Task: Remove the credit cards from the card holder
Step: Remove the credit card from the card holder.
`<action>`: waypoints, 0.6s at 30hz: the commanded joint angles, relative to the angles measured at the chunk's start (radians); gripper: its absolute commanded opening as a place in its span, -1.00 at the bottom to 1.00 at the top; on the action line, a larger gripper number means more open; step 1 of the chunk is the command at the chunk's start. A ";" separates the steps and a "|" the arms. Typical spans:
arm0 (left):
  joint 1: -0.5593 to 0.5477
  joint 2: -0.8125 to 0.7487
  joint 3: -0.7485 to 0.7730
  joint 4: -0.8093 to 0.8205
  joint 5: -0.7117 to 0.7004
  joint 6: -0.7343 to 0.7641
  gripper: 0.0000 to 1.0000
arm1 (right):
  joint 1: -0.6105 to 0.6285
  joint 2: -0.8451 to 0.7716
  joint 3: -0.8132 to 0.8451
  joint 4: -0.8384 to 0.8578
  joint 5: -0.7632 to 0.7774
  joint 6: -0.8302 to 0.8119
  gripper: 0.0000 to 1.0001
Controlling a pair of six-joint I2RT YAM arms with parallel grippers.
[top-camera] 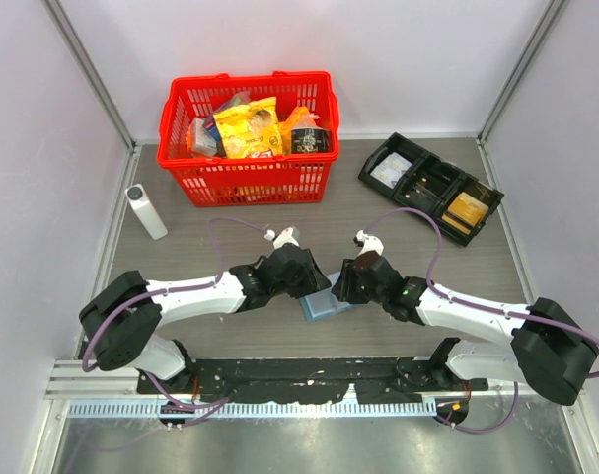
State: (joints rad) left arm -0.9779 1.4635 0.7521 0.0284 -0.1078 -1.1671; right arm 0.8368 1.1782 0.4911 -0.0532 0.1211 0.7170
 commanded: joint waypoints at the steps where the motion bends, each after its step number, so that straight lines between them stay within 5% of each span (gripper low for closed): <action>1: -0.002 0.023 0.030 0.050 0.008 -0.012 -0.24 | 0.005 0.000 0.007 0.041 0.006 -0.008 -0.28; 18: -0.002 0.031 -0.014 -0.079 -0.053 -0.011 -0.15 | 0.007 0.017 0.018 -0.066 0.160 -0.007 -0.28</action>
State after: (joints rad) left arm -0.9779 1.4857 0.7399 -0.0277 -0.1356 -1.1748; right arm 0.8368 1.1851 0.4915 -0.0875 0.1993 0.7113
